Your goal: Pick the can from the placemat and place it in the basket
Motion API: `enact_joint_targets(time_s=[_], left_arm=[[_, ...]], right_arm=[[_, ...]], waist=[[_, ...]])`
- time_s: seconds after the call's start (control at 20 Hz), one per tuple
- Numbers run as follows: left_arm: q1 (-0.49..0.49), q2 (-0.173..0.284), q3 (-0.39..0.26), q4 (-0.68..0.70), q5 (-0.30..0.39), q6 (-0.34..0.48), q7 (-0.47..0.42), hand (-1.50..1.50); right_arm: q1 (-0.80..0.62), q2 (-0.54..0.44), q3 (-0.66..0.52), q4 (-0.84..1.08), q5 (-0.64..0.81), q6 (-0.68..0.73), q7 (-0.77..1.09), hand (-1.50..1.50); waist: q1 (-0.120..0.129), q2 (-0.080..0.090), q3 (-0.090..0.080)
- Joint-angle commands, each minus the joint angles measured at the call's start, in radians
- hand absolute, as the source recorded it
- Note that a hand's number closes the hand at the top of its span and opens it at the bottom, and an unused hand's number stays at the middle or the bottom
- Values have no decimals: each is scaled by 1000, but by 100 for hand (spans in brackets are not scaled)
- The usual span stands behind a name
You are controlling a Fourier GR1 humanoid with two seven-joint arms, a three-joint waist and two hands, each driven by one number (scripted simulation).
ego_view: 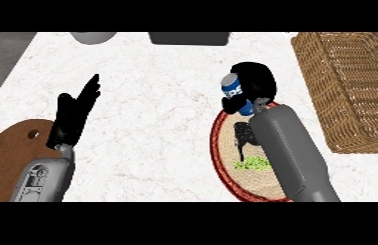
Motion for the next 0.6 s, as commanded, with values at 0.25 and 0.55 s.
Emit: enact_joint_targets(time_s=[0.25, 0.55], left_arm=[[-7, -1, 1, -7, -13, 12, 21, 0], [37, 26, 35, -25, 21, -23, 16, 0]], right_arm=[[-154, 40, -118, -218, -299, -117, 122, 150], [-335, -29, -226, -370, -288, 6, 273, 150]], waist=[[-16, -11, 1], [-25, -10, 0]])
